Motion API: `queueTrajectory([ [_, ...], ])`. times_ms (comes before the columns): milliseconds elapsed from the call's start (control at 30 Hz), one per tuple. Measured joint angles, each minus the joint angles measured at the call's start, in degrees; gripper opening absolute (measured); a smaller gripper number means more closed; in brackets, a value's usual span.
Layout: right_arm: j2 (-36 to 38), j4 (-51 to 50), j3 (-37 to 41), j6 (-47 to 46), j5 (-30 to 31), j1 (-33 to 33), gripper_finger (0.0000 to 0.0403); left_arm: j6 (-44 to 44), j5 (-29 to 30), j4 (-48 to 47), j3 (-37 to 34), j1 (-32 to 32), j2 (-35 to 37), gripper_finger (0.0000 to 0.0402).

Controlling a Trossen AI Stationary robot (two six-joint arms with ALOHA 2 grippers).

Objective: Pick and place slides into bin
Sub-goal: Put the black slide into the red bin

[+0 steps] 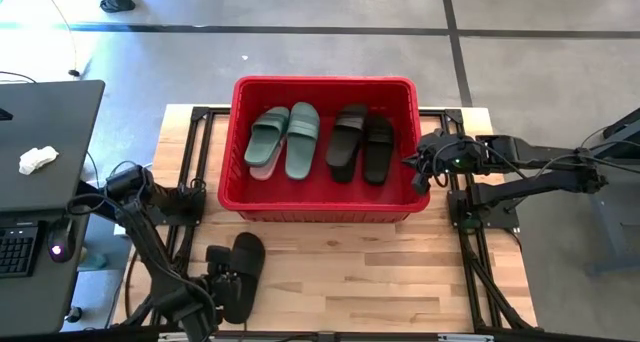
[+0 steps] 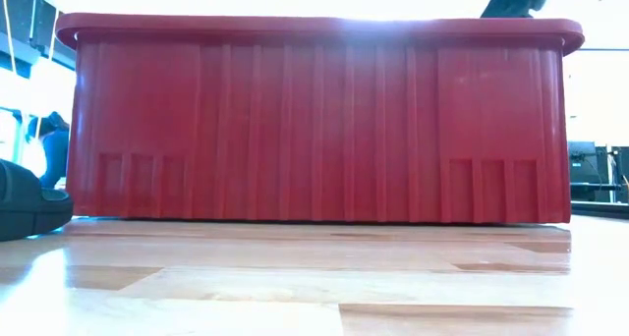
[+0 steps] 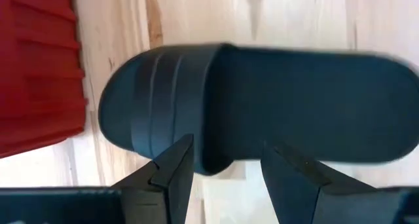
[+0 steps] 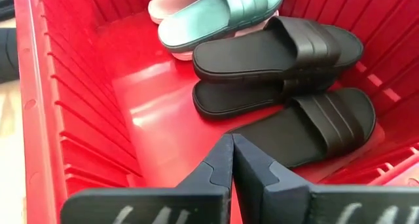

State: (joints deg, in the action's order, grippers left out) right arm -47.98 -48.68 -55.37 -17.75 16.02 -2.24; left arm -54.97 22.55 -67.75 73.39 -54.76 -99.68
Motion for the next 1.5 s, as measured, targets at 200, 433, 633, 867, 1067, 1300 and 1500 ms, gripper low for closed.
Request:
queueTrajectory([
  [200,0.0,0.0,0.0,1.3,0.0,0.0,0.0,1.2,-0.4,0.3,-2.7,0.0,0.0,0.0159],
  [433,0.0,0.0,0.0,1.3,0.0,0.0,0.0,4.1,2.7,0.5,-3.7,0.0,0.0,0.0159],
  [633,0.0,0.0,0.0,1.2,0.0,0.0,0.0,10.6,4.5,3.9,-5.7,0.0,0.0,0.0159],
  [867,0.0,0.0,0.0,0.7,0.1,0.0,0.0,11.2,8.0,4.9,-8.4,0.0,0.0,0.0159],
  [1067,0.0,0.0,0.0,0.7,0.1,0.0,0.0,11.2,8.2,6.3,-11.0,0.0,0.0,0.0159],
  [1300,0.0,0.0,0.0,0.7,0.1,0.0,0.0,11.1,9.6,10.0,-14.2,0.0,0.0,0.0159],
  [1500,0.0,0.0,0.0,-0.2,0.1,0.0,0.0,11.0,11.5,10.4,-14.3,0.0,0.0,0.0159],
])
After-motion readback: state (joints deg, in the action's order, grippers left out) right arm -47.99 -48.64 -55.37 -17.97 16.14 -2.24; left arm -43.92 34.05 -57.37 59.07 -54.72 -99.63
